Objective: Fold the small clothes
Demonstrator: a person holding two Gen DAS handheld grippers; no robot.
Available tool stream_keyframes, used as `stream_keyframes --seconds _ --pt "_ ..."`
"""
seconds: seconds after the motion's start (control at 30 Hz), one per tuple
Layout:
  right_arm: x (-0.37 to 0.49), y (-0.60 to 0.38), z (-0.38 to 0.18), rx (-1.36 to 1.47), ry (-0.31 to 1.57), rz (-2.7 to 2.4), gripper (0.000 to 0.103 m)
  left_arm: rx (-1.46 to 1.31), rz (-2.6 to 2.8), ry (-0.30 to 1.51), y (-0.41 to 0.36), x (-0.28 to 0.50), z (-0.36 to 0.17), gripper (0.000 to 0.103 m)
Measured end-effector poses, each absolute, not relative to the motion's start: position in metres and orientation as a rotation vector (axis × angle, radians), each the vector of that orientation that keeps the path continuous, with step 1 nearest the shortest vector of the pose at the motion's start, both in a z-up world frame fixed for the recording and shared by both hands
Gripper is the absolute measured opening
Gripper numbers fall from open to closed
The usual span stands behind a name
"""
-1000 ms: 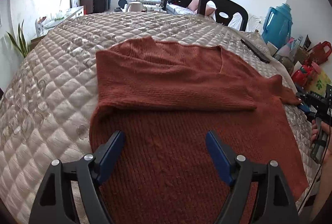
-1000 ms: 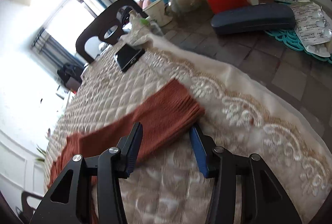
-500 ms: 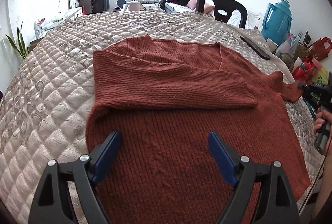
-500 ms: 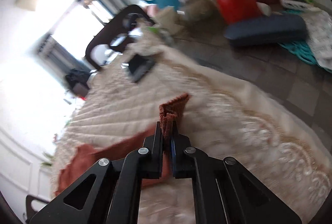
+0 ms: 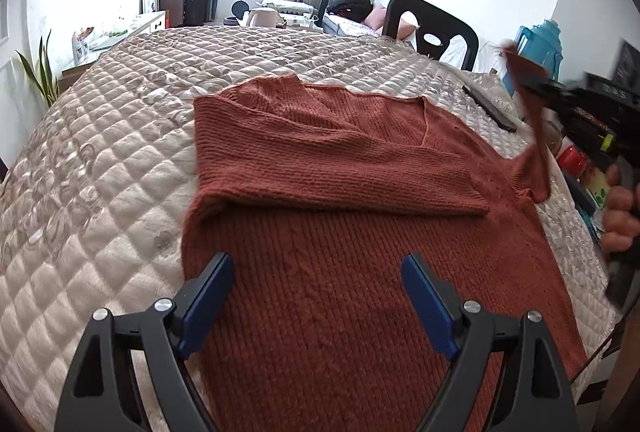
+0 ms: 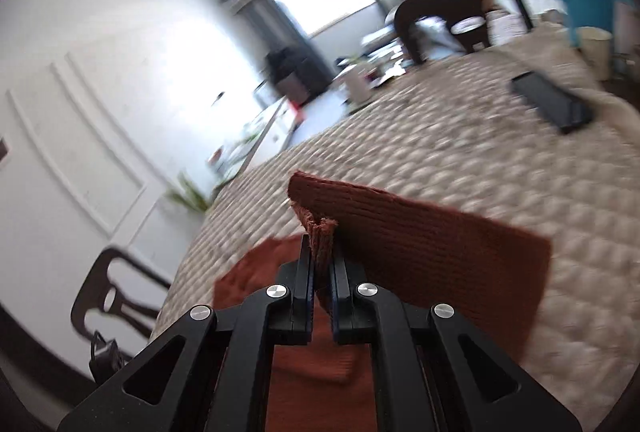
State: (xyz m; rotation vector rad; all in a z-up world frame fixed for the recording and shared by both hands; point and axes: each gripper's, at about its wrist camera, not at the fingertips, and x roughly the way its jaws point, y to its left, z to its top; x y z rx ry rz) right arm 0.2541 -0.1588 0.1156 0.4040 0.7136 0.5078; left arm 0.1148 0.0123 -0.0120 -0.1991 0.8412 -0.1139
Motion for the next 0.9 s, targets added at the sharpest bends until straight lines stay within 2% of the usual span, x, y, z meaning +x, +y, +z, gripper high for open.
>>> stream_keyframes --seconds 0.23,0.5,0.57,0.67,0.9 --pt "0.266 -0.069 0.063 0.291 0.906 0.657 0.005 -0.236 -0.138 0.824 0.021 0.104 -0.012 0.087" --pt "0.259 -0.048 0.037 0.182 0.993 0.672 0.008 -0.251 -0.149 0.827 0.021 0.104 -0.014 0.088" --pt "0.258 -0.047 0.035 0.157 0.994 0.69 0.011 -0.252 -0.15 0.827 0.021 0.104 -0.014 0.088" --pt "0.254 -0.047 0.04 0.166 0.986 0.727 0.039 -0.258 -0.152 0.824 0.022 0.105 -0.014 0.088" --pt "0.226 -0.11 0.073 0.255 0.816 0.68 0.038 -0.256 -0.174 0.782 0.024 0.101 0.005 0.088"
